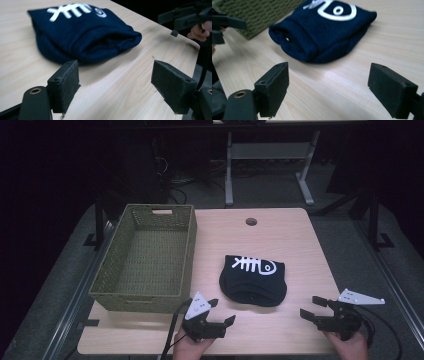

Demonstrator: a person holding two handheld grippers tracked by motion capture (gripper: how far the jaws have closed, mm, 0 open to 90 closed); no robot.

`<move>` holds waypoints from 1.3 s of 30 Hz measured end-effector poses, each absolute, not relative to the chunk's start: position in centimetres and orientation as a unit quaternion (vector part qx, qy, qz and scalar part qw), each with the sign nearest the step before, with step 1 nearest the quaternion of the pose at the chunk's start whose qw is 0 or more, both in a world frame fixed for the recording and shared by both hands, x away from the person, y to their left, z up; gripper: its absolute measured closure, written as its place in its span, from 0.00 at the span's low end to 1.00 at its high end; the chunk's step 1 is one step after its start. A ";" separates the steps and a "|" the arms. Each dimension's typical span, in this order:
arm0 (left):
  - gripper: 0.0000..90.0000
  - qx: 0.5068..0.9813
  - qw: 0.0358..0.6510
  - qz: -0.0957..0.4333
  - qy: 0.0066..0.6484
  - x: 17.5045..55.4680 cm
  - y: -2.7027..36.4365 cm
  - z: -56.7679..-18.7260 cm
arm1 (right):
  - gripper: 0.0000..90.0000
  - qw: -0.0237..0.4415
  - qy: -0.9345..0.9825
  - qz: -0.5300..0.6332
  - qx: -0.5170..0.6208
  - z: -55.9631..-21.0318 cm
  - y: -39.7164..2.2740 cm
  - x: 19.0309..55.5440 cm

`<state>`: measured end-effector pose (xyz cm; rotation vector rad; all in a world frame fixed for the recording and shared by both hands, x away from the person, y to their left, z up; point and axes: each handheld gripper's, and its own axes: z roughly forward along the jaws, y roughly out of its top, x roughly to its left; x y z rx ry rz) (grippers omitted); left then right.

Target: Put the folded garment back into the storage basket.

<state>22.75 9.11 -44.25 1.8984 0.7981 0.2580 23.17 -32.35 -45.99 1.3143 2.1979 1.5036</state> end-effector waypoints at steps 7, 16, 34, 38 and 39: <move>0.24 0.778 0.511 0.095 0.353 25.3 7.4 -42.9 | 0.19 0.089 0.734 0.513 0.436 -44.4 -32.2 24.6; 0.25 0.758 0.496 0.100 0.411 31.0 5.1 -42.7 | 0.18 0.064 0.739 0.501 0.447 -42.7 -30.4 29.9; 0.27 0.754 0.420 0.115 0.492 35.0 5.0 -45.7 | 0.22 0.016 0.754 0.424 0.501 -46.7 -27.4 36.2; 0.27 0.754 0.410 0.092 0.504 35.5 4.9 -46.2 | 0.27 0.011 0.756 0.417 0.505 -47.4 -26.9 36.6; 0.27 0.754 0.410 0.092 0.504 35.5 4.9 -46.2 | 0.27 0.011 0.756 0.417 0.505 -47.4 -26.9 36.6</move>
